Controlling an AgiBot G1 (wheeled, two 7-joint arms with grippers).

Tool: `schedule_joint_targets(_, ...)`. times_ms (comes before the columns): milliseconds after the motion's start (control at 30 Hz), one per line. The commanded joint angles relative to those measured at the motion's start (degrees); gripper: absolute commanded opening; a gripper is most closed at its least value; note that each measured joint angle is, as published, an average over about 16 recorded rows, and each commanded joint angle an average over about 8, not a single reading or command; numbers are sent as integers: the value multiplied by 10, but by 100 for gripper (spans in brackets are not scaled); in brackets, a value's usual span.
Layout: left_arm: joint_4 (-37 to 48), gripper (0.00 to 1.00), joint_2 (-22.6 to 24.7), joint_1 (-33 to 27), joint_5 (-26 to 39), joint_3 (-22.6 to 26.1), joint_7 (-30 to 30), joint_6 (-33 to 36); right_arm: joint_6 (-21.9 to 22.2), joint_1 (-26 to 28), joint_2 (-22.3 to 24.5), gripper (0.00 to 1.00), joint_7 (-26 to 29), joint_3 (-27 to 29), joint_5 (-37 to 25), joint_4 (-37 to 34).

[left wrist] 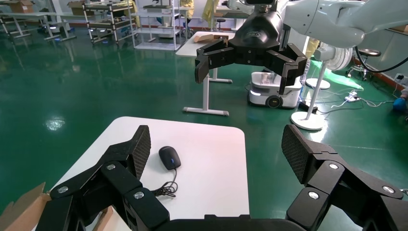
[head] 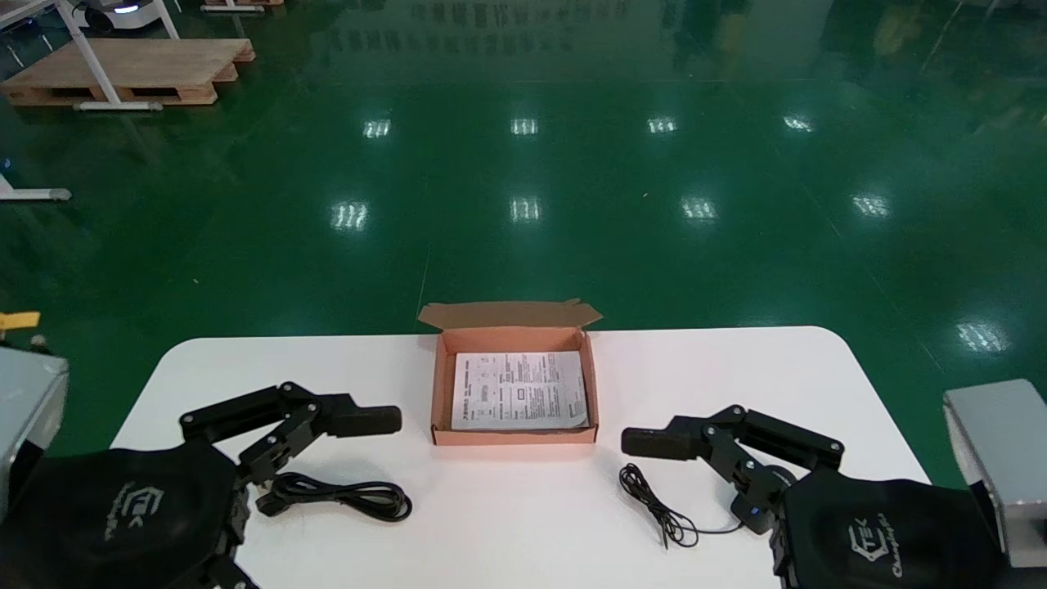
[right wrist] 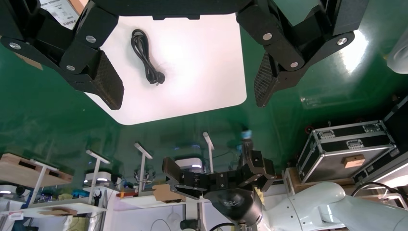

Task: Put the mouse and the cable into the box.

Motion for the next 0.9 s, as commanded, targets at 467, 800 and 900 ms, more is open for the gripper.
schedule_joint_targets(467, 0, 100, 0, 0, 0, 0, 0, 0, 0, 0, 0, 100, 0, 0, 0, 0)
schedule_joint_targets(800, 0, 100, 0, 0, 0, 0, 0, 0, 0, 0, 0, 100, 0, 0, 0, 0)
schedule_joint_targets(900, 0, 100, 0, 0, 0, 0, 0, 0, 0, 0, 0, 100, 0, 0, 0, 0)
